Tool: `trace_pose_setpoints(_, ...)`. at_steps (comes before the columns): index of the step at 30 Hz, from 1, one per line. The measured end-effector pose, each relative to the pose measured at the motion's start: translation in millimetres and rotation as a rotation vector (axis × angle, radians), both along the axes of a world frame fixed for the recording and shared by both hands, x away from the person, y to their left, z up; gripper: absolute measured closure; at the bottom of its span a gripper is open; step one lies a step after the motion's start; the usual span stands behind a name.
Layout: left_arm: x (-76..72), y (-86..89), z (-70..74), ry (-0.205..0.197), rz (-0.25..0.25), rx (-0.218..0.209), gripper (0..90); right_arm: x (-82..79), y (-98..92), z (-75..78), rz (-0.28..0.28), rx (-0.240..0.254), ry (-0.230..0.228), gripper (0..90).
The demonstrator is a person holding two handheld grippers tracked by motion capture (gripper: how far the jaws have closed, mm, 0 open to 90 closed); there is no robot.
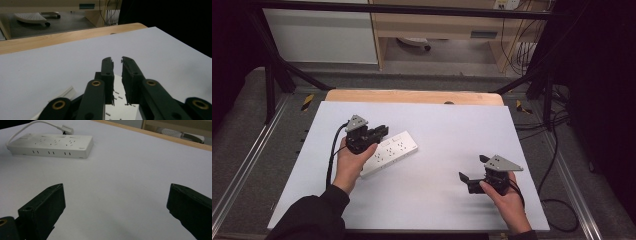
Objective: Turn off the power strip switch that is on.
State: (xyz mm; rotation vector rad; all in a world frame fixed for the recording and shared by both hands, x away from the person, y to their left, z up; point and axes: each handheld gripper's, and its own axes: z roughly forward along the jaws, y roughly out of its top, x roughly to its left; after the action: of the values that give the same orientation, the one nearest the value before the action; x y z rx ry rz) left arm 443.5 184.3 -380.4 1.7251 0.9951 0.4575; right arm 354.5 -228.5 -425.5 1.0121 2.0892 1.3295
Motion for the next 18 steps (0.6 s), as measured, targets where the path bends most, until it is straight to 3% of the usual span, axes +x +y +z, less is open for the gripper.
trace_pose_setpoints(7, 7.1, 1.0, -7.5, 0.036, 0.002, 0.009, 89.0, 0.0, -0.5, 0.1, -0.001, 0.002, 0.001, 2.4)
trace_pose_setpoints(18, 18.3, 0.6, -18.1, 0.072, 0.033, 0.018, 89.9, -0.2, -1.0, 0.3, -0.003, 0.006, 0.001, 2.3)
